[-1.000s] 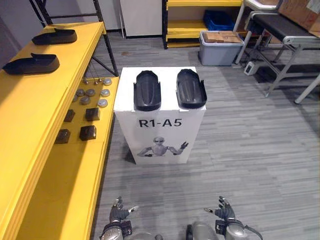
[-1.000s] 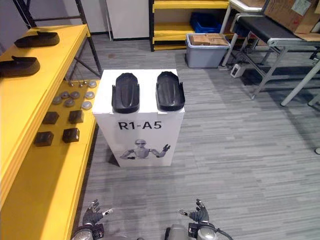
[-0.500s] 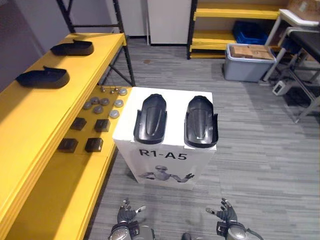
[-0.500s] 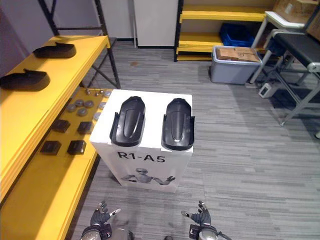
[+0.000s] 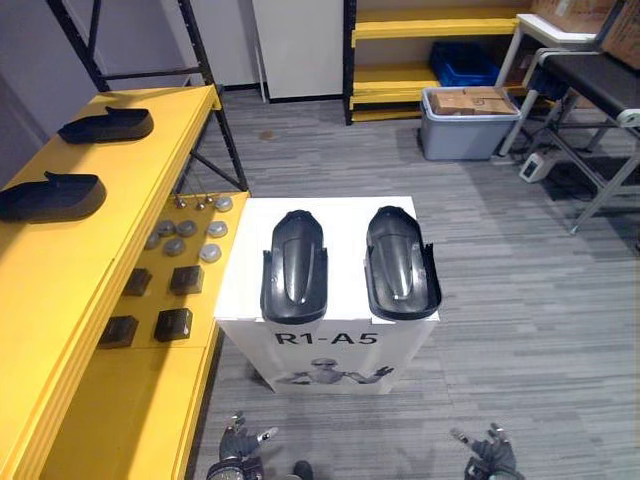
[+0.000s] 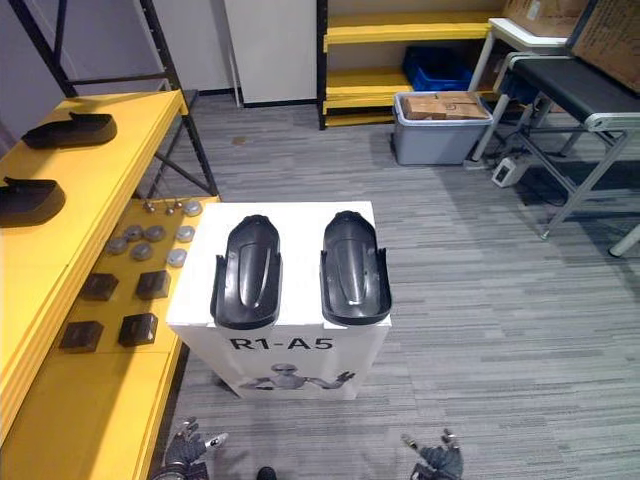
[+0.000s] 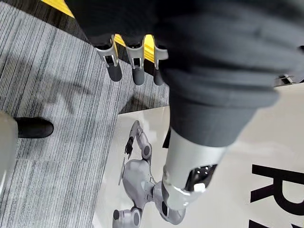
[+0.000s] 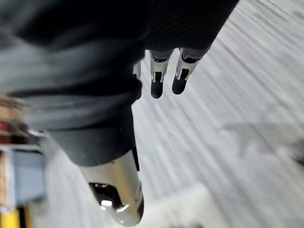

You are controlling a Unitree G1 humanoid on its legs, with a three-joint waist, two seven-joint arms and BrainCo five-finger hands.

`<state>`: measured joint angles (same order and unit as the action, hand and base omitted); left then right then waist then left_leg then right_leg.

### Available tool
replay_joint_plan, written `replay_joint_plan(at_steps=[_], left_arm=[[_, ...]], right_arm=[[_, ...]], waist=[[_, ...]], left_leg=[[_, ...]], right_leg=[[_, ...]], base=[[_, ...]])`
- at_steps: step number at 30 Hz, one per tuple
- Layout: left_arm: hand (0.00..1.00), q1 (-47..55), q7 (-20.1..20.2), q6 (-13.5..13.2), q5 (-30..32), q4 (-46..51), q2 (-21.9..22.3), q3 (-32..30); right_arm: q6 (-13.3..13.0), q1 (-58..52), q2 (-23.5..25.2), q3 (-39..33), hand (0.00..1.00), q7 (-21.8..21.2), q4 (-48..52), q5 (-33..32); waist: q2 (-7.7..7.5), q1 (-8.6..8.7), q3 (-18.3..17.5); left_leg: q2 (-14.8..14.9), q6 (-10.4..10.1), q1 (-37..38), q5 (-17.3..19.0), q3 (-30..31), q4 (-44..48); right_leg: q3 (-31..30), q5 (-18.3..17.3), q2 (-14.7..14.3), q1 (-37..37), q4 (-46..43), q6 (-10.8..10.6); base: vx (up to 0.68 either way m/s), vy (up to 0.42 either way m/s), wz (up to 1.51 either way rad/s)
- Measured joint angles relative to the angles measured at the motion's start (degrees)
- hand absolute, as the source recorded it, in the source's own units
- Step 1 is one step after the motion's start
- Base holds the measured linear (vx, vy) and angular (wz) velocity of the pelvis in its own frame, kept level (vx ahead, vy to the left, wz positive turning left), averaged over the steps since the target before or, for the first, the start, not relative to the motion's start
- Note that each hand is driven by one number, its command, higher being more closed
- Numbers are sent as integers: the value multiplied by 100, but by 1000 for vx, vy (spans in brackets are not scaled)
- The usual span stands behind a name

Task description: Walk over and take plastic housings, then place them on the shelf

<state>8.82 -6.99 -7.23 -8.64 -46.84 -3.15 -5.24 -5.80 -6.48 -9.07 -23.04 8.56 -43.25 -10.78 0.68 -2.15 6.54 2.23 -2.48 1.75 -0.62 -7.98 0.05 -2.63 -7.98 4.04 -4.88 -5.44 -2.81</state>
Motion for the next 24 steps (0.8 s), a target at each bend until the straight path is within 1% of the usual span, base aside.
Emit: replay_joint_plan(at_steps=[2, 4, 7, 9, 11, 14, 19, 20, 24], left_arm=[[0, 44, 16, 0, 1, 21, -19, 5], [0, 117, 28, -1, 4, 41, -34, 17], [0, 253, 60, -11, 13, 81, -101, 141], [0, 314, 115, -13, 110, 82, -118, 252], [0, 331, 135, -15, 115, 82, -121, 275], [0, 336, 155, -32, 126, 81, -135, 351], [0, 325, 230, -79, 202, 98, -129, 465], [0, 317, 231, -99, 202, 100, -128, 477], [0, 311, 232, -114, 202, 115, -127, 572]], right_arm=[[1, 1, -269, -70, 0, 48, 554, -9], [-8, 46, -587, -70, 0, 91, 1453, -13], [-32, 266, -715, -68, 0, 158, 2137, -10], [-74, 411, -719, 1, 0, 204, 2699, 42], [-147, 545, -768, 177, 0, 239, 2931, 197], [-190, 911, -910, 599, 0, 269, 3069, 418], [-222, 1353, -924, 1268, 0, 262, 3041, 769], [-222, 1483, -925, 1378, 0, 260, 2911, 841], [-209, 1902, -925, 1620, 0, 266, 2308, 1098]], waist=[[-11, 9, -35], [-29, 52, -61], [-49, 133, -77], [-75, 129, -84], [-95, 120, -93], [-98, 118, -92], [-102, 81, -89], [-102, 42, -89], [-101, 18, -84]], left_leg=[[-1, 1, -4, -6, -8, -42], [-1, 8, -10, -40, -18, -118], [-4, 20, -11, -88, -17, -191], [-6, 30, -19, -95, -12, -200], [-14, 37, -29, -123, -4, -236], [-35, 49, -33, -221, 29, -349], [-55, 63, -80, -372, 193, -496], [-58, 67, -90, -385, 206, -497], [-77, 71, -151, -437, 342, -500]], right_leg=[[-21, 0, -7, 35, 3, 0], [-65, 1, -19, 91, 2, 1], [-106, 2, -30, 134, 2, 1], [-116, 2, -32, 152, 0, 2], [-115, 3, -30, 176, -6, 2], [-99, 5, -21, 219, -13, 1], [64, 15, -19, 265, -22, -1], [82, 16, -17, 268, -22, -1], [207, 17, -6, 260, -20, 0]], base=[[50, 6, -4], [26, -1, -5], [7, -3, -3], [0, 0, 0], [0, 0, 0], [-33, -1, 6], [-38, -14, 17], [-29, -10, 10], [-30, -11, 17]])
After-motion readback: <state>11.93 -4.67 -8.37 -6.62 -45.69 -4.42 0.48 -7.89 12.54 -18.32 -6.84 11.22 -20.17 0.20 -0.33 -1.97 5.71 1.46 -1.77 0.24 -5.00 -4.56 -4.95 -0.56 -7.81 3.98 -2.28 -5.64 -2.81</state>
